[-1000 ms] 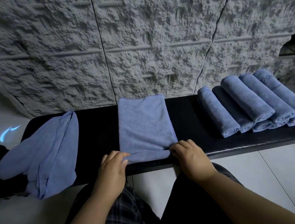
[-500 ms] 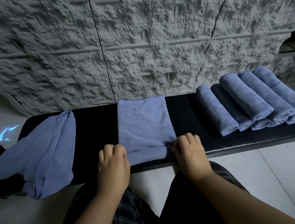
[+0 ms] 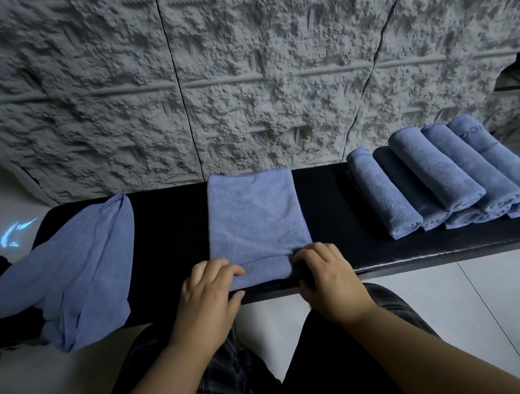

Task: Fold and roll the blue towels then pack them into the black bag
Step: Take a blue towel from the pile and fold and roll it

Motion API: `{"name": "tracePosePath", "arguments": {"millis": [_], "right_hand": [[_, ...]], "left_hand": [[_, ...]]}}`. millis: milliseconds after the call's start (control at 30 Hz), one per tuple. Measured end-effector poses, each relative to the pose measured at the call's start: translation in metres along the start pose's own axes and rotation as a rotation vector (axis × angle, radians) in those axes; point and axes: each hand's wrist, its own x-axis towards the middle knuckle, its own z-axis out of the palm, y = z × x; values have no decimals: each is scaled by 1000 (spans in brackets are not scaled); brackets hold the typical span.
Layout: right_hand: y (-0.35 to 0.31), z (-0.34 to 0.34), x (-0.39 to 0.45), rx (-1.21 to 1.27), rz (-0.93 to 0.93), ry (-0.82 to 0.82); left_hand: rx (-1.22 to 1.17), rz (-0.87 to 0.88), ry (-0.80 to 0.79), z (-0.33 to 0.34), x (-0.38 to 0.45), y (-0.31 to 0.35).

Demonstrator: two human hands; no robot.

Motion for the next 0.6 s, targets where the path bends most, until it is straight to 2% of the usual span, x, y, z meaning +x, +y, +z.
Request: {"name": "tracePosePath", "arguments": {"millis": [233, 367, 600], "right_hand": [[3, 3, 1, -35, 17, -16], [2, 4, 3, -73, 51, -14], [0, 4, -2, -112, 61, -38]], "left_hand": [[-110, 15, 46, 8, 5, -11], [-232, -138, 41, 4, 9, -10], [-297, -239, -25, 3, 5, -5]]}}
